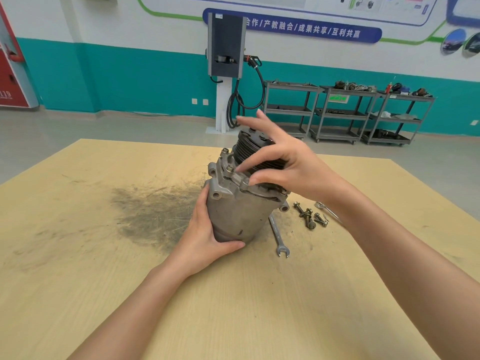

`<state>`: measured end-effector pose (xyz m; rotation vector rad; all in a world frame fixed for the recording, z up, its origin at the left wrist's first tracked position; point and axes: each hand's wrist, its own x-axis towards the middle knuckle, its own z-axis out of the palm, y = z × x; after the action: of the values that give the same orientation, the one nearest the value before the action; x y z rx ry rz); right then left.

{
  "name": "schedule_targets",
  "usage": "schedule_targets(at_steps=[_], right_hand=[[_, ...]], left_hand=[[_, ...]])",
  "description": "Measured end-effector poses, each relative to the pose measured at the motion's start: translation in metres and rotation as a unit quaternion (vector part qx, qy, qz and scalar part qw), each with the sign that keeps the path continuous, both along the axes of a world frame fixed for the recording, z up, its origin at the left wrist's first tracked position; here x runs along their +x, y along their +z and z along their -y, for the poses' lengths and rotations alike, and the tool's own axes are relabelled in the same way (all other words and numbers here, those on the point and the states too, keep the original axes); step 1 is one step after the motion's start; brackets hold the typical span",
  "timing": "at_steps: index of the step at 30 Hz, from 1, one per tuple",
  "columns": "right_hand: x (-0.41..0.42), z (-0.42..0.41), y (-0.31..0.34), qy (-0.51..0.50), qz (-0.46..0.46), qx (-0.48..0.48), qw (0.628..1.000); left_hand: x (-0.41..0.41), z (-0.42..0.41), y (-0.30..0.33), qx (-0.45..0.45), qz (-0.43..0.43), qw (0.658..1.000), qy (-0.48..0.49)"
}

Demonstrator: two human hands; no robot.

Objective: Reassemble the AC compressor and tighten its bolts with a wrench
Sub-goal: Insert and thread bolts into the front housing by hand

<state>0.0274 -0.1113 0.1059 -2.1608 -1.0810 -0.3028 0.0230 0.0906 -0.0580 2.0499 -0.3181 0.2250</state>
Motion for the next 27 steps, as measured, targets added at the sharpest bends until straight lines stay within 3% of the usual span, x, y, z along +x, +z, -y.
schedule_targets(at_steps=[2,5,8,11,14,20,27], right_hand=[[-0.001,0.015,-0.004,0.005,0.005,0.116,0.993],[0.002,0.047,-0.025,-0.075,0.019,0.292,0.953],[0.009,0.076,-0.063,-0.209,-0.092,0.352,0.908],[0.013,0.075,-0.099,-0.287,-0.198,0.189,0.918],[0.017,0.054,-0.118,-0.33,-0.135,-0.004,0.934],[0.022,0.038,-0.12,-0.367,-0.133,-0.143,0.909],[0.016,0.008,-0.12,-0.345,-0.131,-0.3,0.88]], left_hand=[[0.0,0.0,0.001,0.001,-0.001,1.0,-0.004],[0.001,0.0,0.001,-0.009,-0.004,1.0,-0.002],[0.001,0.0,-0.001,-0.012,-0.005,1.0,0.0],[0.001,-0.001,-0.001,-0.013,-0.006,1.0,0.002],[0.0,-0.001,0.0,-0.01,-0.005,1.0,0.003],[-0.001,-0.002,0.0,-0.004,-0.009,1.0,0.005],[0.0,-0.002,-0.002,-0.005,-0.012,1.0,0.008]])
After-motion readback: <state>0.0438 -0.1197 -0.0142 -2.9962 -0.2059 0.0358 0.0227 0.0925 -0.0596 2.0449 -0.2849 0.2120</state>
